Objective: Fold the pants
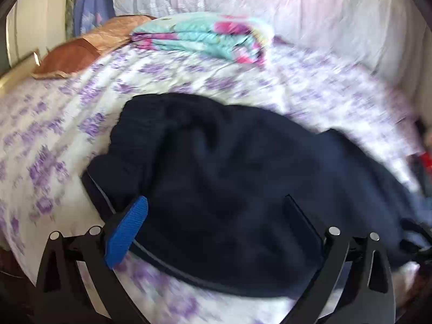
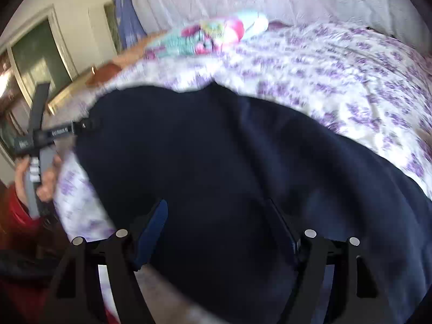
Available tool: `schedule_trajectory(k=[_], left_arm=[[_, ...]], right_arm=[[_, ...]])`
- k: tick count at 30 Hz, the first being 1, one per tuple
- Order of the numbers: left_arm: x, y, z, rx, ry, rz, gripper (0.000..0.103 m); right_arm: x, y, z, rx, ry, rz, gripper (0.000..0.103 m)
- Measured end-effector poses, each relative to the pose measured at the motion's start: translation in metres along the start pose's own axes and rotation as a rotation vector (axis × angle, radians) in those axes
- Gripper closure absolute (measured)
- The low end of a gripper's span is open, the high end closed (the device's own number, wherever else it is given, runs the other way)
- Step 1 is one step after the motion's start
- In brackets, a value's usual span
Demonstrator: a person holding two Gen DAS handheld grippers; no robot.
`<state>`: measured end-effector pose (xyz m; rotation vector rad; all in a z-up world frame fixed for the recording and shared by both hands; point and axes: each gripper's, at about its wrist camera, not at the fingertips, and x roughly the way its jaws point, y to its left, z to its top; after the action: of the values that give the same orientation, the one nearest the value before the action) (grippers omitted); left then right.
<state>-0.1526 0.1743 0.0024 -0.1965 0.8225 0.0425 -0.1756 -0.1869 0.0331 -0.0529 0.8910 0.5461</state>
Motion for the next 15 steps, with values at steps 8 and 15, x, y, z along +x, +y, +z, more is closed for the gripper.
schedule_trajectory(k=[8, 15], left_arm=[[0.029, -0.040, -0.029, 0.141, 0.039, 0.110, 0.004], [-0.010, -0.077, -0.017, 0.171, -0.015, 0.002, 0.005]], right_arm=[[-0.030, -0.054, -0.058, 0.125, -0.011, -0.044, 0.011], [-0.092, -0.086, -0.065, 0.316, -0.078, 0.017, 0.011]])
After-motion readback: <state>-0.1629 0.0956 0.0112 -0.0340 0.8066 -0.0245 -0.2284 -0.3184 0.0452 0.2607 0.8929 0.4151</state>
